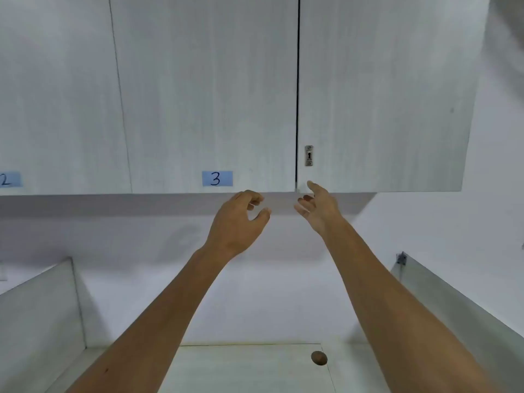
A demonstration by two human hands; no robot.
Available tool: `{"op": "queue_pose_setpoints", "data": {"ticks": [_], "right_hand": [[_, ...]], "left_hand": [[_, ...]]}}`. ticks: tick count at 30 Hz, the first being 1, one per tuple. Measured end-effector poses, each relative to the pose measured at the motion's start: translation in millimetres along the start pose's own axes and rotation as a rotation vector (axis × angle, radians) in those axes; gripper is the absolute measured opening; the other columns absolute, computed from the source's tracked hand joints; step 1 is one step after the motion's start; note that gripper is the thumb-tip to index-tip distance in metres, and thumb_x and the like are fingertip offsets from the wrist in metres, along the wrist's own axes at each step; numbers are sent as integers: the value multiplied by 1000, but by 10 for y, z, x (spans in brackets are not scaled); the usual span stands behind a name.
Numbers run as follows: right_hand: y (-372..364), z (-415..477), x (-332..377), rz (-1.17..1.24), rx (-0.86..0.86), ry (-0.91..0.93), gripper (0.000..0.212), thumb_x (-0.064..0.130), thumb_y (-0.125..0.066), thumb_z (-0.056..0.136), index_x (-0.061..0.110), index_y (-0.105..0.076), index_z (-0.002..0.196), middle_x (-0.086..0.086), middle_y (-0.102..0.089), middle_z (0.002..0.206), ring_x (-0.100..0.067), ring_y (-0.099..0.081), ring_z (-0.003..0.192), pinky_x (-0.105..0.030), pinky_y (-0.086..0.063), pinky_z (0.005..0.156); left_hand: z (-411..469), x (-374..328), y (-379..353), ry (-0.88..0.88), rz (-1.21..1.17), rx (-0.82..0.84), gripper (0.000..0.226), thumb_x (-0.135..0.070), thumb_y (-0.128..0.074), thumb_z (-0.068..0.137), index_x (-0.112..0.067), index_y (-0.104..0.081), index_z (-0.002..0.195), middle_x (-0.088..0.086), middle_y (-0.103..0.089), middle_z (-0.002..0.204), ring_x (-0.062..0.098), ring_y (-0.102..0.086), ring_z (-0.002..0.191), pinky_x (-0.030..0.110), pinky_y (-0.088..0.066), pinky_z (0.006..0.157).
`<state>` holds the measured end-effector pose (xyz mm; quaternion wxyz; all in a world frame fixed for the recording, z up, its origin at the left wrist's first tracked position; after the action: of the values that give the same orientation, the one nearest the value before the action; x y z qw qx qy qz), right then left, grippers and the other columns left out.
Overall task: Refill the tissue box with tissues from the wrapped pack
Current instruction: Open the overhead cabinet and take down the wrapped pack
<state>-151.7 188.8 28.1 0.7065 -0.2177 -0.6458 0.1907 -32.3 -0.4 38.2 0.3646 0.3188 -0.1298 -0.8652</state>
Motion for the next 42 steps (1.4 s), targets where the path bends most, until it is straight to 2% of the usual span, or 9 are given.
{"op": "queue_pose_setpoints", "data": {"ticks": [4, 8, 13, 20, 25, 32, 37, 40, 42], "right_hand": [[-25, 84, 25, 92, -48, 46, 22, 18, -72, 93, 8, -63, 110, -20, -64, 121, -30, -68, 99, -41, -62, 81], [33, 73, 11, 118, -53, 35, 39, 24, -72, 93, 3, -60, 124, -21, -67, 122, -28, -70, 90, -37, -59, 69], [152, -229, 51, 122, -35, 77, 56, 44, -71, 91, -1, -62, 123, -16, -63, 94, -13, -50, 42, -32, -55, 61], [477, -1107, 323, 176, -57, 168, 44, 40, -71, 91, 4, -61, 114, -14, -64, 84, -22, -64, 68, -26, -51, 51], [735, -1644, 579, 181, -114, 196, 35, 36, -73, 91, 4, -62, 100, -14, -60, 78, -22, -59, 60, -25, -47, 45], [1302, -2253, 1045, 251, -169, 345, 40, 41, -70, 92, 9, -59, 113, -5, -48, 63, -14, -48, 52, -24, -44, 44], [1778, -2617, 1410, -132, -312, 497, 84, 78, -61, 73, 18, -57, 131, -11, -65, 86, -21, -69, 71, -35, -58, 63], [2076, -2786, 1670, -560, -534, 637, 49, 54, -64, 91, 16, -59, 120, -20, -73, 95, -28, -77, 75, -42, -63, 63], [2250, -2843, 1840, -741, -662, 696, 43, 46, -65, 94, 9, -64, 117, -18, -75, 89, -25, -78, 71, -43, -64, 60]], "left_hand": [[57, 190, -30, 18, -48, 21, 30, -38, -65, 90, -21, -64, 114, -9, -66, 108, 10, -63, 100, 37, -55, 90], [54, 260, -67, -4, -75, 36, 30, -38, -66, 90, -20, -65, 114, -9, -67, 110, 10, -63, 100, 37, -54, 91], [67, 151, -79, -30, -105, 34, 30, -36, -66, 91, -18, -65, 115, -6, -67, 110, 12, -63, 100, 36, -54, 91], [7, -338, -182, -99, -201, 19, 28, -31, -65, 93, -16, -66, 117, -4, -69, 112, 11, -63, 100, 26, -52, 88], [-101, -890, -421, -184, -292, 52, 29, -31, -64, 93, -17, -65, 119, -4, -68, 116, 10, -62, 102, 29, -53, 90], [-234, -1633, -788, -291, -394, 126, 31, -35, -65, 92, -22, -63, 120, -9, -66, 118, 6, -59, 102, 27, -51, 92], [-337, -1968, -977, -355, -463, 184, 31, -36, -64, 91, -23, -63, 119, -13, -64, 114, 7, -61, 103, 33, -53, 94], [-369, -2111, -1080, -394, -491, 213, 29, -34, -64, 91, -22, -64, 117, -14, -64, 113, 8, -61, 102, 36, -53, 93], [-370, -2209, -1156, -412, -511, 229, 29, -34, -64, 90, -22, -64, 116, -14, -65, 113, 8, -62, 102, 37, -53, 93]]}}
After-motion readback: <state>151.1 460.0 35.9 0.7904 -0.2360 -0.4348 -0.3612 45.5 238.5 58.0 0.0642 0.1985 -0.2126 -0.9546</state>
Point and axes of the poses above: each hand's wrist, its own z-axis towards the middle knuckle, its own y-axis out of the back of the hand, x = y × z, the point moved 5 cm from there along z, towards the middle knuckle
